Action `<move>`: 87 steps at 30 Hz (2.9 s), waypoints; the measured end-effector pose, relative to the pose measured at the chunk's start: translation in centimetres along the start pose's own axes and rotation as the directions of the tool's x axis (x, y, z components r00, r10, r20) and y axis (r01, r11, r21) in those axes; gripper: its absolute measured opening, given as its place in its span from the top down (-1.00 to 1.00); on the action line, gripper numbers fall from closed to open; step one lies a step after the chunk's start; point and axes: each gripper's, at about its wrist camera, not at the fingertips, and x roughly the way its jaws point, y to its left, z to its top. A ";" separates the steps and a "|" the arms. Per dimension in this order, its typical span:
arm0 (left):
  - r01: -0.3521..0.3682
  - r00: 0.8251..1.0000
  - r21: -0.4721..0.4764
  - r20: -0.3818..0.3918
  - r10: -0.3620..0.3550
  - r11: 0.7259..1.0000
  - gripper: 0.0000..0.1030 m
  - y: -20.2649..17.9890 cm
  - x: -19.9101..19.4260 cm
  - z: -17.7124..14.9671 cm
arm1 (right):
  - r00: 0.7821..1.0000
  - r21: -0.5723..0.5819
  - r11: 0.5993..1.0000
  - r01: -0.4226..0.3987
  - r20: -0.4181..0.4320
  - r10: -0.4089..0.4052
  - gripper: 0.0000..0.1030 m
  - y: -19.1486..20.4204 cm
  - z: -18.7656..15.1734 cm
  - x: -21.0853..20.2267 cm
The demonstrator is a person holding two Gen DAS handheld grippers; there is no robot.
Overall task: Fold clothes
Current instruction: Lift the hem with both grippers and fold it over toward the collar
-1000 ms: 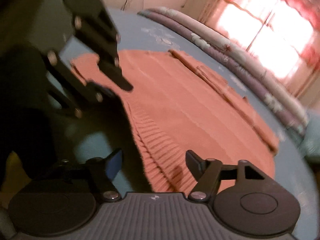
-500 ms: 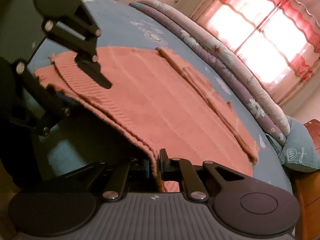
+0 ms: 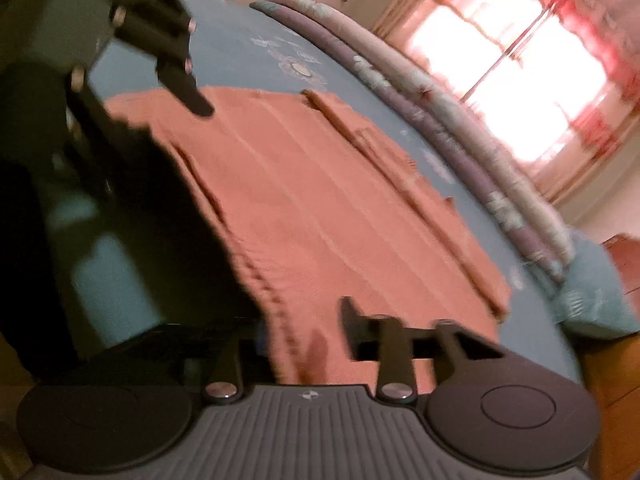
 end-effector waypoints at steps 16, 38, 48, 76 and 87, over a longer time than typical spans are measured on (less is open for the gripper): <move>-0.004 0.999 0.060 -0.053 0.007 0.998 -0.03 0.0 0.0 -3.0 | 0.992 -0.059 0.992 0.108 -0.059 -0.112 -0.28 -3.2 -7.0 0.6; -0.015 0.997 0.148 -0.070 0.026 0.989 0.08 -1.2 -0.6 -2.4 | 0.983 -0.001 0.990 0.140 -0.120 -0.140 -0.30 -3.2 -6.4 1.0; 0.037 0.995 0.122 -0.097 -0.025 0.992 0.81 -2.3 -0.8 -2.3 | 0.988 0.007 0.996 0.091 -0.126 -0.089 0.34 -3.0 -6.3 0.9; 0.037 0.994 0.146 -0.107 -0.022 0.989 0.86 -1.8 -0.5 -2.6 | 0.985 -0.179 0.983 0.049 -0.154 -0.077 0.80 -2.5 -6.8 1.4; 0.010 0.996 0.144 -0.088 0.003 0.989 0.91 -1.0 -0.8 -2.1 | 0.987 -0.159 0.984 0.076 -0.130 -0.097 0.83 -3.0 -6.1 0.4</move>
